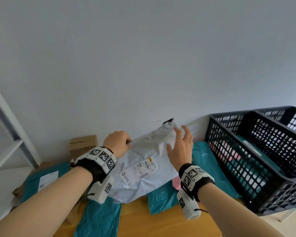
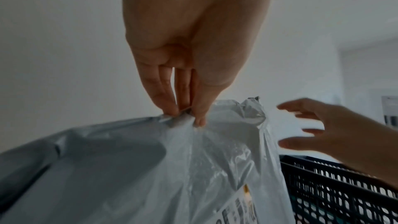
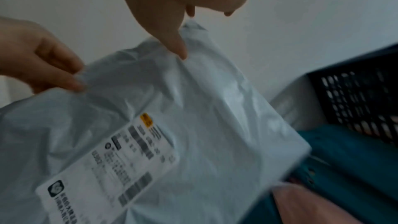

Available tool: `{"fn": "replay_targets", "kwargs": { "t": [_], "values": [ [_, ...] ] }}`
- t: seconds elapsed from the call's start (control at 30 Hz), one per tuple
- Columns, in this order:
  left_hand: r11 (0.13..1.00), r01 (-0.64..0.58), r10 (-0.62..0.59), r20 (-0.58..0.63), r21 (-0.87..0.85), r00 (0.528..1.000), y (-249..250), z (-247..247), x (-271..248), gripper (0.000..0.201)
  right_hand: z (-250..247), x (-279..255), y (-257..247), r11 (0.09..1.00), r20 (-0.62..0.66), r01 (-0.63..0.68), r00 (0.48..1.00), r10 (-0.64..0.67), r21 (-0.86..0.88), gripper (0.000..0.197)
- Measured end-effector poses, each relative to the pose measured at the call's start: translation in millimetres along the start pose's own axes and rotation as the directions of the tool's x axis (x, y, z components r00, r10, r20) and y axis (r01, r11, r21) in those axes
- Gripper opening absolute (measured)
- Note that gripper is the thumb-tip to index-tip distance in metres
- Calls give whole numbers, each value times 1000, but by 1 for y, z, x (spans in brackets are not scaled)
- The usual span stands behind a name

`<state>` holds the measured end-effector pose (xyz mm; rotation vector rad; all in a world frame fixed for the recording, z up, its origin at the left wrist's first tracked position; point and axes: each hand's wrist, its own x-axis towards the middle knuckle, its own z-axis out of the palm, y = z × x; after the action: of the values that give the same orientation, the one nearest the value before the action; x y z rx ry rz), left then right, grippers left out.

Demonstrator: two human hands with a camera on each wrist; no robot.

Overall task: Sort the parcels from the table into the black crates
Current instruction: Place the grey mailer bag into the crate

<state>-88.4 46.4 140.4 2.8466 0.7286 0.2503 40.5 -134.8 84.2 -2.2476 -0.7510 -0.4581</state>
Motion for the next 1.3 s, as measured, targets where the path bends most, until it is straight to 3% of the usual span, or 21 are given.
{"fn": "replay_targets", "kwargs": {
  "t": [0.1, 0.27, 0.33, 0.43, 0.57, 0.63, 0.73, 0.8, 0.97, 1.13, 1.3],
  "values": [
    [995, 46, -51, -57, -85, 997, -10, -8, -6, 15, 7, -8, 10, 984, -4, -177, 984, 177, 32, 68],
    [965, 113, -154, -159, -238, 975, -26, -22, -16, 13, 32, -20, 20, 939, 99, -306, 951, 294, 156, 78],
    [944, 132, -196, -188, -303, 962, -32, -27, -19, 11, 38, -18, 21, 883, 168, -389, 920, 355, 262, 86],
    [919, 148, -238, -212, -366, 948, -47, -33, -22, 11, 43, -10, 24, 730, 355, -535, 840, 409, 426, 96],
    [796, 174, -327, -169, -580, 930, -71, -36, -23, 5, 50, -4, 28, 555, 531, -633, 768, 359, 540, 96],
    [731, 174, -365, -163, -659, 917, -76, -39, -25, 14, 52, -1, 25, 513, 579, -641, 758, 302, 571, 87],
    [668, 177, -406, -156, -723, 900, -80, -42, -27, 7, 52, 5, 16, 430, 626, -653, 746, 227, 623, 77],
    [634, 180, -430, -149, -752, 890, -85, -42, -27, 17, 52, 10, 9, 394, 640, -654, 745, 189, 646, 74],
    [573, 171, -472, -152, -802, 868, -99, -48, -27, 27, 52, 22, -5, 376, 649, -637, 752, 111, 673, 69],
    [594, 111, -441, -207, -797, 873, -109, -59, -30, 38, 42, 38, -25, 431, 644, -592, 764, 32, 681, 69],
    [629, 127, -443, -220, -767, 869, -127, -63, -31, 47, 30, 58, -48, 488, 605, -509, 795, -50, 709, 72]
  ]
}}
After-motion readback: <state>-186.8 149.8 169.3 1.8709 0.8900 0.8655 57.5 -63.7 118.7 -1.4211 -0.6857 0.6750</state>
